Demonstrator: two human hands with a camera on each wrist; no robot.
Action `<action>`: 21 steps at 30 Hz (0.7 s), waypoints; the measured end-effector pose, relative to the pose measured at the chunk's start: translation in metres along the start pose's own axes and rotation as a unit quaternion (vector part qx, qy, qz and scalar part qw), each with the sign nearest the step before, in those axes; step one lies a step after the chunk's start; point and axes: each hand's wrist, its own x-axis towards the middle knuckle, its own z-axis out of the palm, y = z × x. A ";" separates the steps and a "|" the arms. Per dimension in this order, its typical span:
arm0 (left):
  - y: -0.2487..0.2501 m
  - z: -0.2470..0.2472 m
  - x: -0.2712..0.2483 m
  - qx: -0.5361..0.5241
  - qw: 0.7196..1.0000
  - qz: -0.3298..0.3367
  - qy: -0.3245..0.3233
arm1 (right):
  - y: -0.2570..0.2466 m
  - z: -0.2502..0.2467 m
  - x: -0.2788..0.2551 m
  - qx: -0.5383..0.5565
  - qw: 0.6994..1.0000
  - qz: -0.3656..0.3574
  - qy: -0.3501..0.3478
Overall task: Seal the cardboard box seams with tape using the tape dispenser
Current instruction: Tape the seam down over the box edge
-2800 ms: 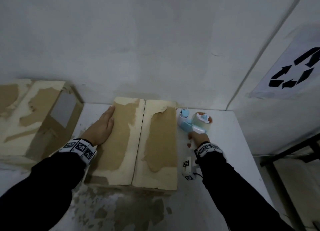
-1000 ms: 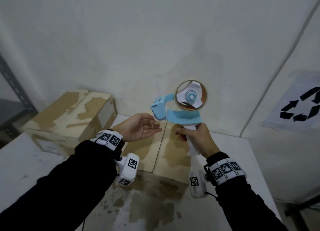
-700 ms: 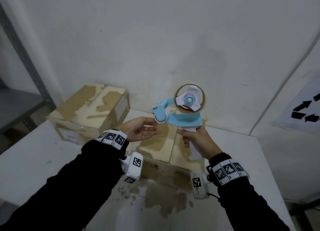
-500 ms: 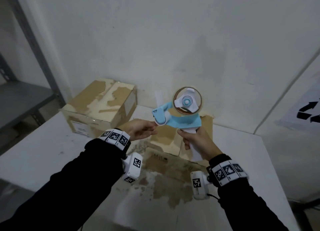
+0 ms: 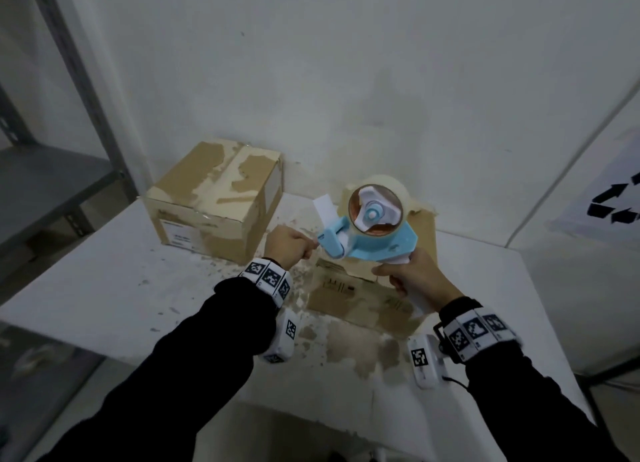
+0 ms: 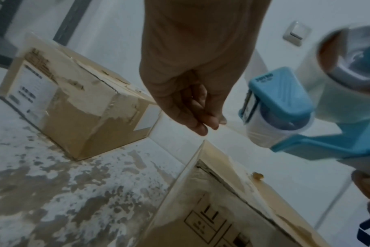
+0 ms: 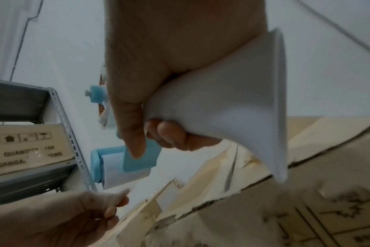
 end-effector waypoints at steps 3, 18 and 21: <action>0.008 0.001 0.003 -0.013 1.000 0.006 -0.015 | -0.010 -0.008 -0.008 -0.030 0.999 -0.012 0.008; -0.010 -0.024 0.027 0.051 0.998 -0.002 -0.034 | 0.004 -0.063 -0.025 -0.124 0.990 0.000 0.063; -0.003 -0.022 0.037 0.040 0.999 0.021 -0.020 | 0.004 -0.075 -0.016 -0.112 0.992 -0.004 0.062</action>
